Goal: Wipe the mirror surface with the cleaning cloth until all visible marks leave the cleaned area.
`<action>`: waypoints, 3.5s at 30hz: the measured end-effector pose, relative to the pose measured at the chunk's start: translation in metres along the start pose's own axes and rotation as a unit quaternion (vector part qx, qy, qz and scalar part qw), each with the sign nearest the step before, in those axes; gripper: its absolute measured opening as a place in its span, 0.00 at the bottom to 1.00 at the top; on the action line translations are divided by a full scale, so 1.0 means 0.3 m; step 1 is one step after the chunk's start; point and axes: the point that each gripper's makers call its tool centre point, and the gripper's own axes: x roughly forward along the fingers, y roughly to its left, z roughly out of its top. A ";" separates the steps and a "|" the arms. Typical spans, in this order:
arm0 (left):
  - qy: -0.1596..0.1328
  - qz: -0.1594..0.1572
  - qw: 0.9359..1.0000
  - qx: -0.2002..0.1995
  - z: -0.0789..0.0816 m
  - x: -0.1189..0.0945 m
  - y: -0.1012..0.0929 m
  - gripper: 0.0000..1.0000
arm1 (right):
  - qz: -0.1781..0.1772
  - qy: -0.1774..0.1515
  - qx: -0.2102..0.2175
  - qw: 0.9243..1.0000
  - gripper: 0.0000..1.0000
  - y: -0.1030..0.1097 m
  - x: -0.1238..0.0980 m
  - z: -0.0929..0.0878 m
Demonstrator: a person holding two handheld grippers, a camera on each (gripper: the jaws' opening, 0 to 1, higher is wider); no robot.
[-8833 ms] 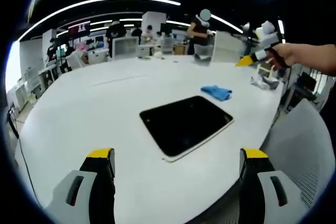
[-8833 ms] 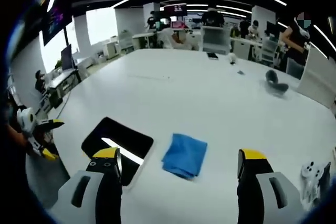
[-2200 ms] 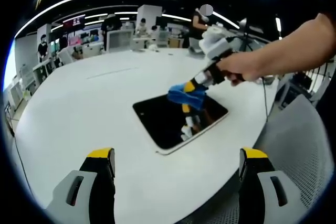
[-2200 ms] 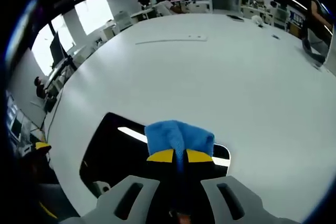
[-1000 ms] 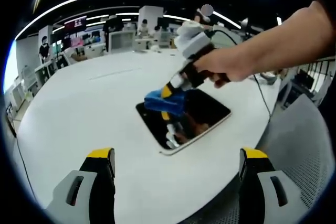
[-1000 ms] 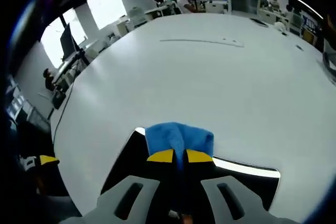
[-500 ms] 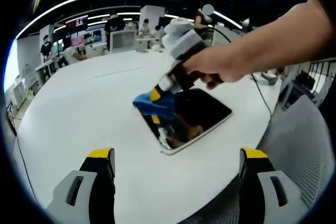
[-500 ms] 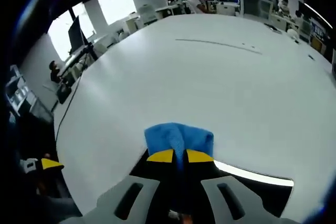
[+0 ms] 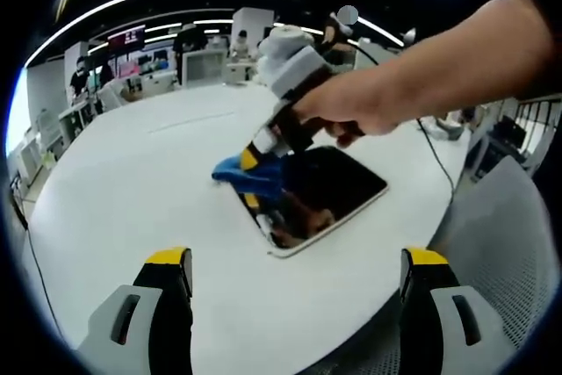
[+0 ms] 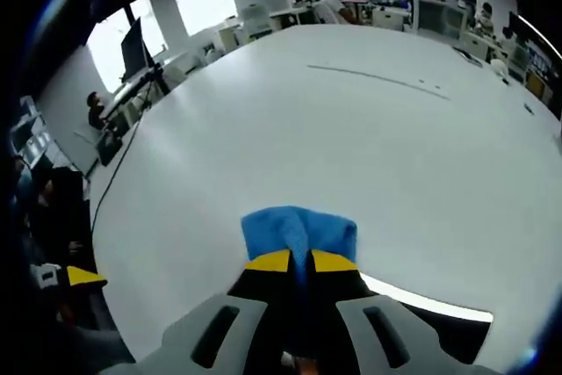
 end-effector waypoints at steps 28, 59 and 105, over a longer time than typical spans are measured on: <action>-0.010 0.010 1.000 -0.010 0.013 -0.016 0.012 0.99 | 0.009 0.003 -0.035 0.999 0.02 0.076 -0.043 -0.073; -0.002 0.009 1.000 -0.009 0.006 -0.014 0.010 0.99 | 0.031 0.007 -0.036 0.999 0.02 0.142 -0.080 -0.141; 0.008 0.010 1.000 0.001 -0.008 -0.011 0.011 0.99 | 0.012 0.002 -0.067 0.998 0.01 -0.039 -0.162 -0.208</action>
